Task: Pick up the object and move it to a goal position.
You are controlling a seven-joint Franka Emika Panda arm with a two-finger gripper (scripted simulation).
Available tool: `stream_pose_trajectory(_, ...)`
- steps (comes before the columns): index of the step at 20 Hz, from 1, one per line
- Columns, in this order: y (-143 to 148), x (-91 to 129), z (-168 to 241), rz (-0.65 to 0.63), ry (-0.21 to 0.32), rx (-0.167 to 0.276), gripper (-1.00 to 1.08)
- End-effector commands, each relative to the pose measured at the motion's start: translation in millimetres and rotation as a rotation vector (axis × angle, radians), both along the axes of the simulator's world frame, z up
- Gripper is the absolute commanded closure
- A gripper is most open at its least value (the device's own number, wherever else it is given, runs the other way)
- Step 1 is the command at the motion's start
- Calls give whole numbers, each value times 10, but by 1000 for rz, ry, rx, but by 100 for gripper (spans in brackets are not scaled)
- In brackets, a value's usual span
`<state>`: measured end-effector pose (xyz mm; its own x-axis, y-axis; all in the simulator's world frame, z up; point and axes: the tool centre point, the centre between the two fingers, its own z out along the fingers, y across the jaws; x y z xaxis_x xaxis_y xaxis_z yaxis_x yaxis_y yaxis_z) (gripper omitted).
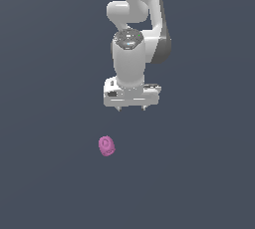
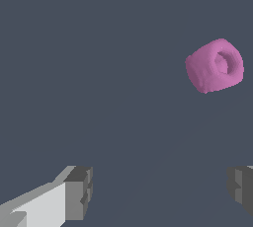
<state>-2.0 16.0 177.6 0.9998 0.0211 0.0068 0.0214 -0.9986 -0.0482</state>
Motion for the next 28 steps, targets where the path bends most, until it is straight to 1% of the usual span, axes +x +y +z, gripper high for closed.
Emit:
stream_pose_trajectory(1, -15, 5, -8, 1, 1, -1, -92)
stream_pose_trajectory(7, -78, 105, -52, 34, -1, -4, -92)
stream_pose_trajectory(13, -232, 309, -162, 104, -3, -12, -92)
stream_pose_trajectory(22, -648, 738, -478, 272, -6, -31, -92)
stream_pose_trajectory(28, -897, 925, -675, 361, -6, -42, -92)
